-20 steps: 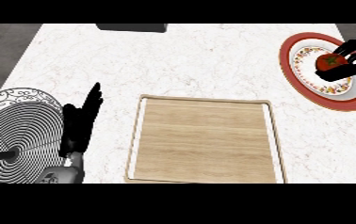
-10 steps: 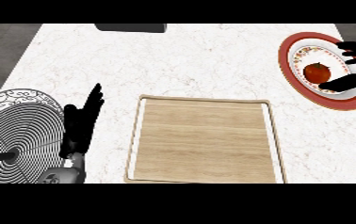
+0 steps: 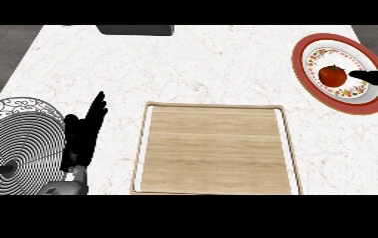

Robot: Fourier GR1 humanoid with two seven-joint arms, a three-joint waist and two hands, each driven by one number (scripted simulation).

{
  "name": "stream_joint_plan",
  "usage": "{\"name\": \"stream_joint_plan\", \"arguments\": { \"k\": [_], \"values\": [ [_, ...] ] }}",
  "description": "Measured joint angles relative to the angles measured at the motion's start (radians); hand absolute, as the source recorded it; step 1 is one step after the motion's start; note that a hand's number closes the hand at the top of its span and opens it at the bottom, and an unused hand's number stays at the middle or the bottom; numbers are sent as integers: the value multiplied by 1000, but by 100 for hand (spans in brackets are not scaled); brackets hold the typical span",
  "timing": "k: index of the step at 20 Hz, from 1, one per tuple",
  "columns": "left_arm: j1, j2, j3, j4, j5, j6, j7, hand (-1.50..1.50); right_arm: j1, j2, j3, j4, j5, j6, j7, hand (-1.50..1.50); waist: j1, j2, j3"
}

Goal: Pick the tomato from the tray and place it in the plate

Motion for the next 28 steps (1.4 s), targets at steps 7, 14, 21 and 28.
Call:
{"name": "stream_joint_plan", "arguments": {
  "k": [7, 14, 21, 28],
  "values": [
    [7, -9, -5, -5, -5, 2, -7, 0, 67, -37, -50, 13, -79, 133, -91, -150, 5, 2, 0],
    [-16, -2, 6, 0, -2, -7, 1, 0, 96, -9, -41, 5, -98, 143, -165, -150, 9, 2, 0],
    [-12, -10, 3, 16, -4, -13, -11, 0, 106, 10, -19, 8, -91, 67, -154, -150, 13, 4, 0],
    [-29, -12, 2, 7, -11, -9, 10, 0, 120, 16, -2, 16, -83, -3, -141, -150, 18, 6, 1]
  ]
}}
